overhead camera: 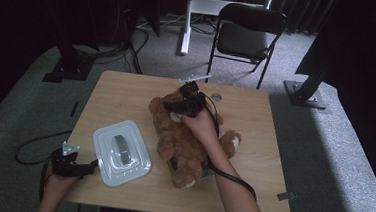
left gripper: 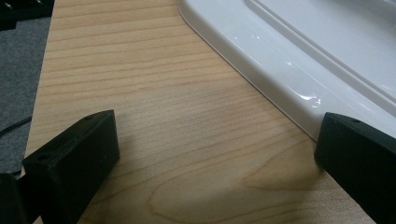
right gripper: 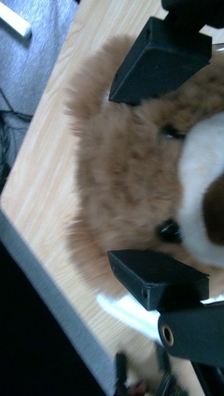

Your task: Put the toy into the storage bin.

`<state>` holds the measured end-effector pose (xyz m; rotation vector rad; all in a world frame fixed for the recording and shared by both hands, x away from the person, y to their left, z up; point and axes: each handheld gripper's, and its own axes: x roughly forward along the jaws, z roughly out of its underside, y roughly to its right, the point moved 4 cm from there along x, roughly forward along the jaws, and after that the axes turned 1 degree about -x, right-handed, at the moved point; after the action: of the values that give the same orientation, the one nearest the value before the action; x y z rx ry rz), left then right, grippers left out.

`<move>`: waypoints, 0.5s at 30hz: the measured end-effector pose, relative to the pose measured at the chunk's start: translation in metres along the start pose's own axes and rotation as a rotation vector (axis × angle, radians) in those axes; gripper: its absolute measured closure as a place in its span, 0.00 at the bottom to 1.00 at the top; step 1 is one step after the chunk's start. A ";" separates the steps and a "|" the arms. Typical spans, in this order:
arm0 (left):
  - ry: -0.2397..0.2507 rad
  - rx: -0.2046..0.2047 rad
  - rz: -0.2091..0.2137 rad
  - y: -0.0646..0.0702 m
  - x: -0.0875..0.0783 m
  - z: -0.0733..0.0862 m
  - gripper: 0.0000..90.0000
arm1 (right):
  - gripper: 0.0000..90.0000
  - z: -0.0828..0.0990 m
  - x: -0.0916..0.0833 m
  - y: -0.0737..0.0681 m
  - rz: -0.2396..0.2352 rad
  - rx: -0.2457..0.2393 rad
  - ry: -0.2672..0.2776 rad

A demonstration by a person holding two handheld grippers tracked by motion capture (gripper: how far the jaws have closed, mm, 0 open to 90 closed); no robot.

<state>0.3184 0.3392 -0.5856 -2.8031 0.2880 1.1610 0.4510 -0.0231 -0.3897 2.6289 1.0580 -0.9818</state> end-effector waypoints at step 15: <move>-0.002 0.004 0.003 0.001 0.000 0.001 0.01 | 0.25 0.036 0.008 -0.006 -0.005 -0.044 -0.021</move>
<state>0.3176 0.3387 -0.5856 -2.7988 0.2939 1.1620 0.4325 -0.0271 -0.4216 2.5760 1.0699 -0.9736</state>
